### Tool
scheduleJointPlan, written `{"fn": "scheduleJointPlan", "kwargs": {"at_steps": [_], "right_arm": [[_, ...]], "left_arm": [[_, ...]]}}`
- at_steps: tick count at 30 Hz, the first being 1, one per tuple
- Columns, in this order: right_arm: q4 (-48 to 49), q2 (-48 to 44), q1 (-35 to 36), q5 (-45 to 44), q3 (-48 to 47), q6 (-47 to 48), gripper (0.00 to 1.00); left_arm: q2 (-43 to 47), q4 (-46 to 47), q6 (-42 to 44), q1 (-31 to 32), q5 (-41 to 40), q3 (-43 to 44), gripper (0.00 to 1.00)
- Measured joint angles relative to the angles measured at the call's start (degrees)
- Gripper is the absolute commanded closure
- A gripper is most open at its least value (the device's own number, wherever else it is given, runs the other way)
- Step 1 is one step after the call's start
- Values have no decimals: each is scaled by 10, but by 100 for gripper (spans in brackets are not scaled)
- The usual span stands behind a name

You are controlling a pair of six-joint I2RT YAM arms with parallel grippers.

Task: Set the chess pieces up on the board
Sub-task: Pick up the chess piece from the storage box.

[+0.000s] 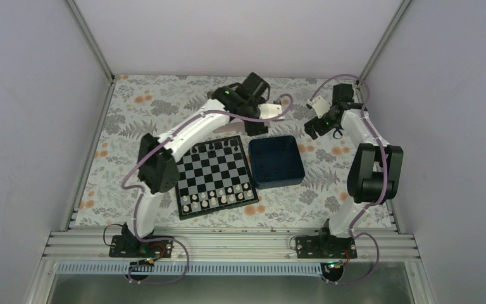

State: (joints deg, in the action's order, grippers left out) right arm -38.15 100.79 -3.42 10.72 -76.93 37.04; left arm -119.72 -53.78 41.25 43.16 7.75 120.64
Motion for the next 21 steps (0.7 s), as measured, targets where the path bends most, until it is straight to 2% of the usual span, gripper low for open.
{"fn": "scheduleJointPlan", "kwargs": {"at_steps": [7, 12, 21], "right_arm": [[0, 5, 0, -1, 1, 0, 0], [0, 10, 0, 0, 1, 0, 0], [-1, 10, 0, 1, 1, 0, 0]], "left_arm": [[-120, 1, -8, 33, 37, 70, 26], [-195, -11, -15, 37, 59, 151, 26], [-226, -20, -14, 36, 110, 176, 35]]}}
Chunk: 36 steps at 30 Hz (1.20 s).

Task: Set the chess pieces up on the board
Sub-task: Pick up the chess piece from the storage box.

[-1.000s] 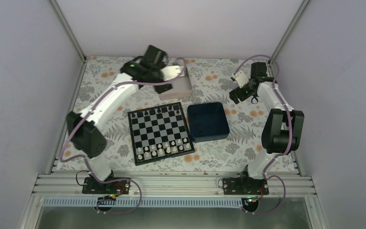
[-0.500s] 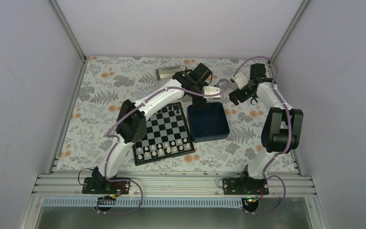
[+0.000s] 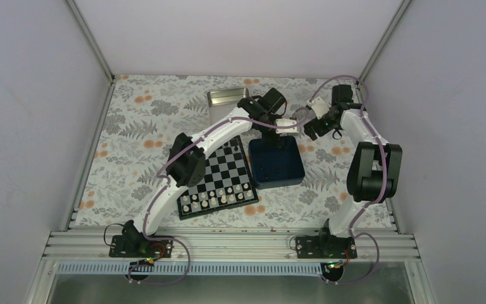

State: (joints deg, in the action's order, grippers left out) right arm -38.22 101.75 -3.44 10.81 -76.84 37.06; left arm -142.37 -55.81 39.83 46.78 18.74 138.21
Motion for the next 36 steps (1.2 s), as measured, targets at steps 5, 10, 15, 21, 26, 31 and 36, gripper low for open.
{"fn": "scheduleJointPlan", "kwargs": {"at_steps": [5, 10, 15, 21, 26, 31, 36], "right_arm": [[0, 1, 0, 0, 0, 0, 0], [-1, 7, 0, 0, 0, 0, 0], [-2, 8, 0, 0, 0, 0, 0], [-3, 8, 0, 1, 0, 2, 0], [-4, 8, 0, 1, 0, 2, 0], [-4, 8, 0, 1, 0, 2, 0], [-4, 8, 0, 2, 0, 2, 0]], "left_arm": [[0, -5, 3, 0, 23, -2, 41], [0, -6, 7, 2, 34, -9, 45], [-8, -4, 13, 7, 38, -9, 45], [-31, 12, 12, 11, 5, -15, 45], [-57, 33, 7, 12, -22, -16, 44], [-66, 39, 4, 12, -33, -16, 44], [-66, 45, 0, 12, -33, -16, 44]]}}
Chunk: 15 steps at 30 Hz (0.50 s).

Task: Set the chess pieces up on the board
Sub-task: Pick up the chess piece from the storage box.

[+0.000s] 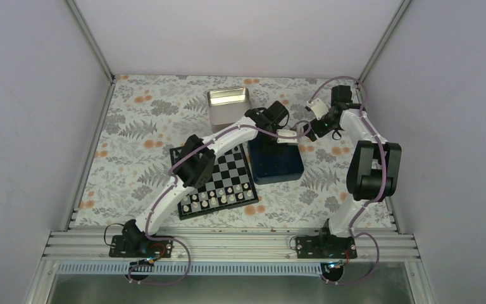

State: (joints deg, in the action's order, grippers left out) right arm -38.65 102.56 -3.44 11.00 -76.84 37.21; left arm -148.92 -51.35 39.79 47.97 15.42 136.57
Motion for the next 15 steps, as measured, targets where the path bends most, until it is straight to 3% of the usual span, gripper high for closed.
{"fn": "scheduleJointPlan", "kwargs": {"at_steps": [11, 15], "right_arm": [[-1, 7, 0, 1, 0, 0, 0], [-2, 7, 0, 1, 0, 0, 0]], "left_arm": [[-5, 20, -4, 1, 1, 5, 44], [-23, 19, -4, 2, 3, 16, 48]]}}
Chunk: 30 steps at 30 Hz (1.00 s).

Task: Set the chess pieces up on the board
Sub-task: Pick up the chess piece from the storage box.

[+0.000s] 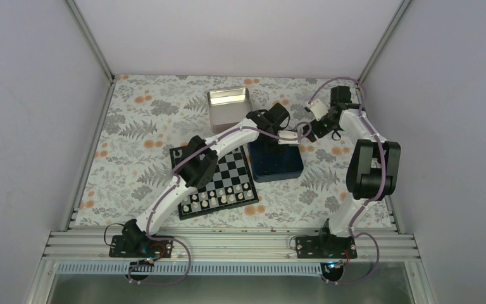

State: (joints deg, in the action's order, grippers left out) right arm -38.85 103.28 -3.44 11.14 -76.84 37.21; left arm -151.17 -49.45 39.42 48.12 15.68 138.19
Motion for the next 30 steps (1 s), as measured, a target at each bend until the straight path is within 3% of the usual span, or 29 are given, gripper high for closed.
{"fn": "scheduleJointPlan", "kwargs": {"at_steps": [7, 26, 30], "right_arm": [[-1, 1, 0, 2, 0, 0, 0], [-3, 1, 1, 3, 0, 0, 0], [-3, 1, 1, 3, 0, 0, 0]], "left_arm": [[-4, 0, 4, 1, 7, 3, 66], [0, -3, 4, 2, -3, 3, 92], [7, -8, 5, 3, -9, 3, 94]]}}
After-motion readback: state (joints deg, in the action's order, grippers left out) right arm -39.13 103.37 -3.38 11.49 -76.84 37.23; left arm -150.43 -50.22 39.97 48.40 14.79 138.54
